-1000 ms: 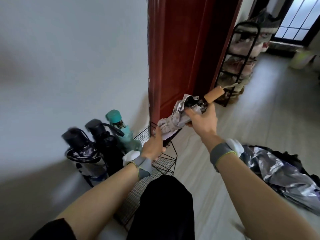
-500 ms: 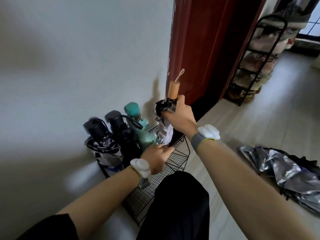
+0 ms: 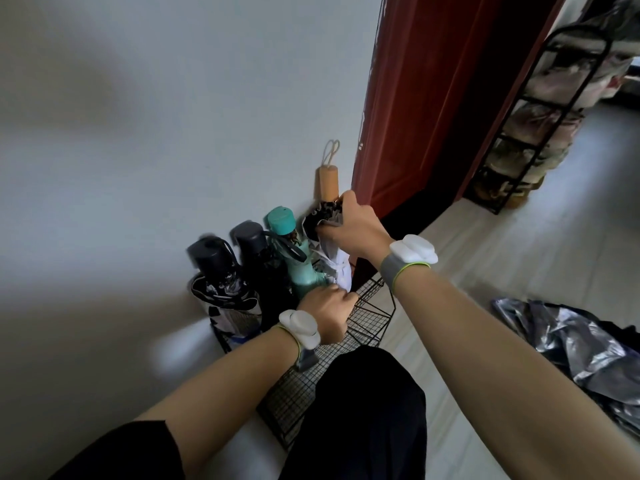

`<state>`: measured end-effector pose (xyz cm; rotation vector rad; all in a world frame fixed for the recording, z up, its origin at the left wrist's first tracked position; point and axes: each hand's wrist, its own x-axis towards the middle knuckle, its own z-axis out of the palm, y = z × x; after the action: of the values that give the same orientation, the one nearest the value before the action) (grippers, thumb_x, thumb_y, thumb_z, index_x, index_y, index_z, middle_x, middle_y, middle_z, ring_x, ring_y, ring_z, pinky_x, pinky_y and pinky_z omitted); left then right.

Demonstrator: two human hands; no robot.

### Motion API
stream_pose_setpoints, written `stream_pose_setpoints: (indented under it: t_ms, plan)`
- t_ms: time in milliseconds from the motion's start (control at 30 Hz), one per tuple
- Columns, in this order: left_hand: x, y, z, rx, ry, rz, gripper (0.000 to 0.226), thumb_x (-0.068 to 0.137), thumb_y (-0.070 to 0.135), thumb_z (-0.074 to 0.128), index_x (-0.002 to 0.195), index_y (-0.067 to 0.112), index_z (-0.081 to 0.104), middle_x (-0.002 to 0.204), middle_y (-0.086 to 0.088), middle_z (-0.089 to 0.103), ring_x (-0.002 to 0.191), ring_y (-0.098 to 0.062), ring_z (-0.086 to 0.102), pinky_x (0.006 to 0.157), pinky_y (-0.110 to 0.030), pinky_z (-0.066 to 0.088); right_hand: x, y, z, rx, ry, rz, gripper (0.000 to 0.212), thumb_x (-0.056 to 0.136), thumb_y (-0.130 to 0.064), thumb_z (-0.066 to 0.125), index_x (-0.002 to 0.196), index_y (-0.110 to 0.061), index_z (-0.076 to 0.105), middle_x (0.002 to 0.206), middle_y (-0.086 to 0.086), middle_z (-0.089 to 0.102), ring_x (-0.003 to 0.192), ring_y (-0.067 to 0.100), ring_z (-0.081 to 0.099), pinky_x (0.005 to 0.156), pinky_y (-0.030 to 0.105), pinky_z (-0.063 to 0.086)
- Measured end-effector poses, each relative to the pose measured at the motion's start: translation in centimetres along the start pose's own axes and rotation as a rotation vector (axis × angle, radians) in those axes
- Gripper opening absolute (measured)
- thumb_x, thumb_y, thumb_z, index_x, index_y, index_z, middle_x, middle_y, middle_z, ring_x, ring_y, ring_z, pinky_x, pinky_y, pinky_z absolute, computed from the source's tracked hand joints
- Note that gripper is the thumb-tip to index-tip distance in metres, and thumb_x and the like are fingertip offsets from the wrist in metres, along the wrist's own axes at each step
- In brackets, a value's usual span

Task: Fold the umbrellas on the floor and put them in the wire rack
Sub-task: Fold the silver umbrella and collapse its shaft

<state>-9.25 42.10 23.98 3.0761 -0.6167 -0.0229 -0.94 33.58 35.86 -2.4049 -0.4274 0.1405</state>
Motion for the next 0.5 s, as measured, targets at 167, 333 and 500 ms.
stream_pose_setpoints:
  t_ms: [167, 333, 500]
  plan:
    - [0.5, -0.7, -0.3, -0.039, -0.073, 0.001, 0.032, 0.094, 0.020, 0.047, 0.124, 0.009, 0.052, 0.122, -0.009, 0.057, 0.116, -0.027, 0.051, 0.085, -0.038, 0.044, 0.0, 0.1, 0.2, -0.005, -0.010, -0.008, 0.058, 0.086, -0.044, 0.076, 0.119, -0.010, 0.043, 0.106, 0.013, 0.063, 0.094, 0.030, 0.063, 0.073, 0.038, 0.052]
    - [0.2, -1.3, -0.3, -0.068, -0.088, 0.017, 0.031, 0.097, 0.028, 0.046, 0.116, 0.008, 0.057, 0.115, -0.009, 0.060, 0.112, -0.026, 0.052, 0.085, -0.036, 0.045, -0.1, 0.0, 0.5, 0.004, 0.000, -0.031, 0.059, 0.084, -0.044, 0.077, 0.120, -0.011, 0.045, 0.108, 0.007, 0.061, 0.100, 0.028, 0.061, 0.080, 0.038, 0.051]
    - [-0.6, -1.1, -0.2, -0.029, 0.008, 0.061, 0.039, 0.099, 0.036, 0.039, 0.095, 0.006, 0.064, 0.099, -0.011, 0.065, 0.100, -0.030, 0.058, 0.080, -0.039, 0.048, -0.5, 0.3, 0.3, 0.006, -0.039, 0.046, 0.067, 0.081, -0.051, 0.079, 0.122, -0.013, 0.043, 0.109, 0.007, 0.061, 0.091, 0.025, 0.064, 0.072, 0.035, 0.054]
